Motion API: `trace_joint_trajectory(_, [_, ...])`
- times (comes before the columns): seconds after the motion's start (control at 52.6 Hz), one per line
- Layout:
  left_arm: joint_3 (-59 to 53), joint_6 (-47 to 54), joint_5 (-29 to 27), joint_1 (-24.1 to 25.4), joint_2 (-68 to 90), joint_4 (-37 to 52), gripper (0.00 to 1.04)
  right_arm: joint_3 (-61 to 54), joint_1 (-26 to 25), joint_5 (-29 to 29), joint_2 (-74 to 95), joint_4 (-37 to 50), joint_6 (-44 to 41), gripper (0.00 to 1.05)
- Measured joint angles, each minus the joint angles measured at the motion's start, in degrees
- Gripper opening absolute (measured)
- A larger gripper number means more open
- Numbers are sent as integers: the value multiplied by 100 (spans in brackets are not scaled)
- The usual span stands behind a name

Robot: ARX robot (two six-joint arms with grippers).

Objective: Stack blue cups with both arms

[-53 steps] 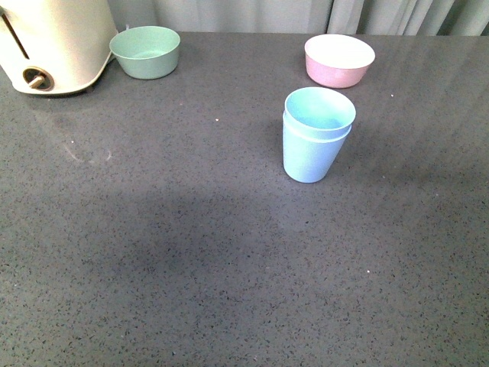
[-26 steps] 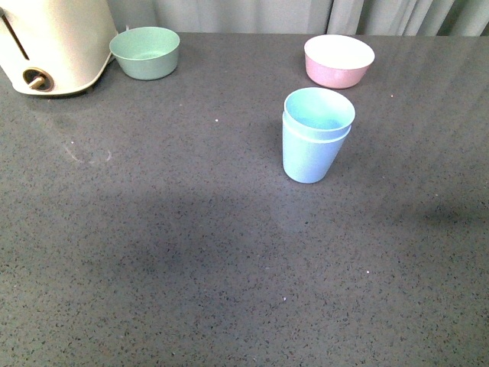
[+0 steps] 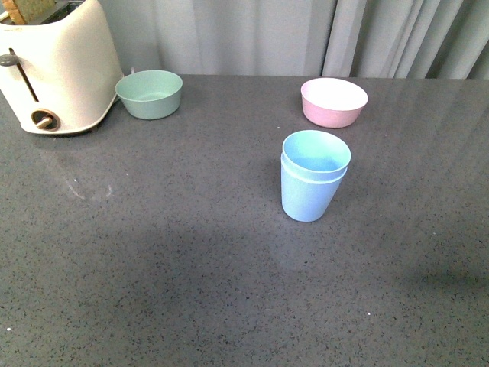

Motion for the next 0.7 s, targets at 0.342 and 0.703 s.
trace_joint_trajectory(0.342, [0,0,0,0,0,0,96,0,0,-2,-828,-802,0,2])
trace_joint_trajectory(0.703, [0,0,0,0,0,0,96,0,0,0,-1366,-1349,2,2])
